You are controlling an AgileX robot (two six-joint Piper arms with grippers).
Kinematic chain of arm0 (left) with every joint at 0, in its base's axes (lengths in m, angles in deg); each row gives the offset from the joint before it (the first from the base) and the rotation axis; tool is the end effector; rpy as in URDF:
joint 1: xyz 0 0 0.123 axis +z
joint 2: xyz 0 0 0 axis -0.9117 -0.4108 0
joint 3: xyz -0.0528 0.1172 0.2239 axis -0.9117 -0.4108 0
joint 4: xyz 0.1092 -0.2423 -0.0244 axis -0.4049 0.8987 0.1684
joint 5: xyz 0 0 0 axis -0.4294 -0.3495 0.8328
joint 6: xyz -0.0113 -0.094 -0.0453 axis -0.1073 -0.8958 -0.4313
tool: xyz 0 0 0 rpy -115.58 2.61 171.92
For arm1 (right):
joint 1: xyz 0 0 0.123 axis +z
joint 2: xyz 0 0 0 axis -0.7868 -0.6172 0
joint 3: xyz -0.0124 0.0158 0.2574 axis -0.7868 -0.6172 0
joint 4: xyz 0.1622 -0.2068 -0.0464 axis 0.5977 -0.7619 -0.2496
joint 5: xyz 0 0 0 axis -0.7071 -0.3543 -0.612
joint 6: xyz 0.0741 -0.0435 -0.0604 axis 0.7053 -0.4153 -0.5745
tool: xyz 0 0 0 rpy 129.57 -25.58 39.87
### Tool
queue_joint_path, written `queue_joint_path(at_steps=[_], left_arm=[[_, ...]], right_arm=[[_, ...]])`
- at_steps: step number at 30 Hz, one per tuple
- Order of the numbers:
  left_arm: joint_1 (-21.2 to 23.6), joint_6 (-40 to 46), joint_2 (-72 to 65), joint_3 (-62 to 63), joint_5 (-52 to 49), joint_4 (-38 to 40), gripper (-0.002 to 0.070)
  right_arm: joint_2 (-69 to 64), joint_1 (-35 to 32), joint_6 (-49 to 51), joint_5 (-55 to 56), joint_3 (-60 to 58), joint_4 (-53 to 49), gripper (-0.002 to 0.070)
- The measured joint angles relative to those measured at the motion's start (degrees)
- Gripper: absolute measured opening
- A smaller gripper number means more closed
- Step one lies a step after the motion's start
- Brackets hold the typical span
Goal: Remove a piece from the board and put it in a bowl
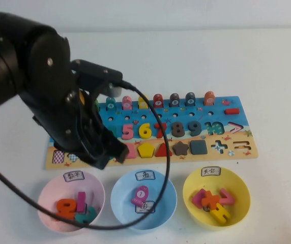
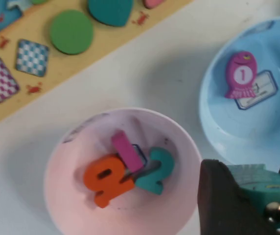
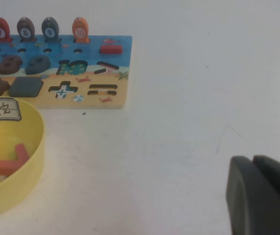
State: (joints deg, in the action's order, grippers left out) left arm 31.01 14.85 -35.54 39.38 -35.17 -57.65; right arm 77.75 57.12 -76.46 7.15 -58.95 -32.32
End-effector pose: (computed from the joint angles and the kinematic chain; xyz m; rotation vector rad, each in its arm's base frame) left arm 0.2633 -0.1825 0.2722 0.7428 2.7866 -0.1331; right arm 0.1076 0.0144 0.1687 -0.0594 1.8610 0.1446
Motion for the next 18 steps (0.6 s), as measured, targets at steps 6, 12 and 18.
queue_joint_path(at_steps=[6,12,18], left_arm=[[-7.8,-1.2,0.4,-5.3,5.8,0.8,0.0197],[-10.9,-1.1,-3.7,-5.6,7.2,1.5,0.0197],[-10.9,3.8,-8.3,-5.6,8.9,1.5,0.0197]], right_arm=[[0.0,0.0,0.0,0.0,0.0,0.0,-0.0017],[0.0,0.0,0.0,0.0,0.0,0.0,-0.0017],[0.0,0.0,0.0,0.0,0.0,0.0,-0.0017]])
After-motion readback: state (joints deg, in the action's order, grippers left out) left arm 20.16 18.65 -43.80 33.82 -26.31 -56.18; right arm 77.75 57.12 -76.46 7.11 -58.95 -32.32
